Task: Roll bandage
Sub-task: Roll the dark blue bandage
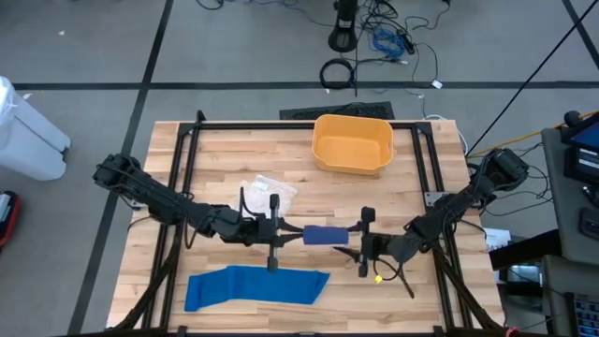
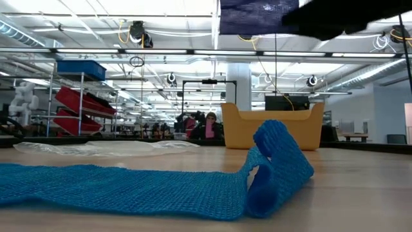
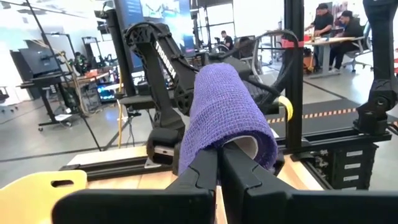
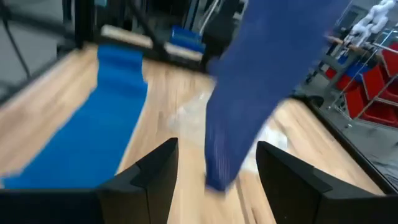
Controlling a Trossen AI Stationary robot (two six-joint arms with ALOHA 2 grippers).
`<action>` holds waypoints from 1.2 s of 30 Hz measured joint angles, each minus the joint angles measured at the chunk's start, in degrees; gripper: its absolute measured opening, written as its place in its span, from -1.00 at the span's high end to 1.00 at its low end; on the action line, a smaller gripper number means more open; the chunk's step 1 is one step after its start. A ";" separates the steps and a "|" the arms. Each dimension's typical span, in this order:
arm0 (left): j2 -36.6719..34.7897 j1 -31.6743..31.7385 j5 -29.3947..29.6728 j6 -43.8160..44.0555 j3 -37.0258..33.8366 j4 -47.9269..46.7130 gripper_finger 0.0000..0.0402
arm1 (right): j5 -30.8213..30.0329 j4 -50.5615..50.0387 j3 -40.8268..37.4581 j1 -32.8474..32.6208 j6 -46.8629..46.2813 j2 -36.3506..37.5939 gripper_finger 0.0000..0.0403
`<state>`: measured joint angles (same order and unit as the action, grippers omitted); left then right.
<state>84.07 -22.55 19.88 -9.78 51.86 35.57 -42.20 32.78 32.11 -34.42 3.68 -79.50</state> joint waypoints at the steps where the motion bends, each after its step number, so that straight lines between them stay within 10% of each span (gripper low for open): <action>1: 0.00 -0.02 0.00 0.00 0.00 -0.08 0.97 | 1.27 1.15 0.01 0.50 -0.03 0.00 0.00; 7: 0.02 0.02 0.27 -1.07 0.00 -0.02 0.97 | 7.18 1.52 0.03 4.58 -6.71 -0.02 0.13; 16: 0.04 0.61 2.16 -1.26 -0.02 -0.01 0.97 | 16.42 4.09 0.03 6.85 -7.56 -0.02 0.95; 36: 0.07 2.60 9.15 -12.96 -0.09 -9.93 0.97 | 30.49 11.12 0.05 4.31 -19.16 1.67 1.00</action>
<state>84.14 -19.94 29.03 -22.74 51.76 25.64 -11.71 43.90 32.16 -30.11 -15.47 -77.84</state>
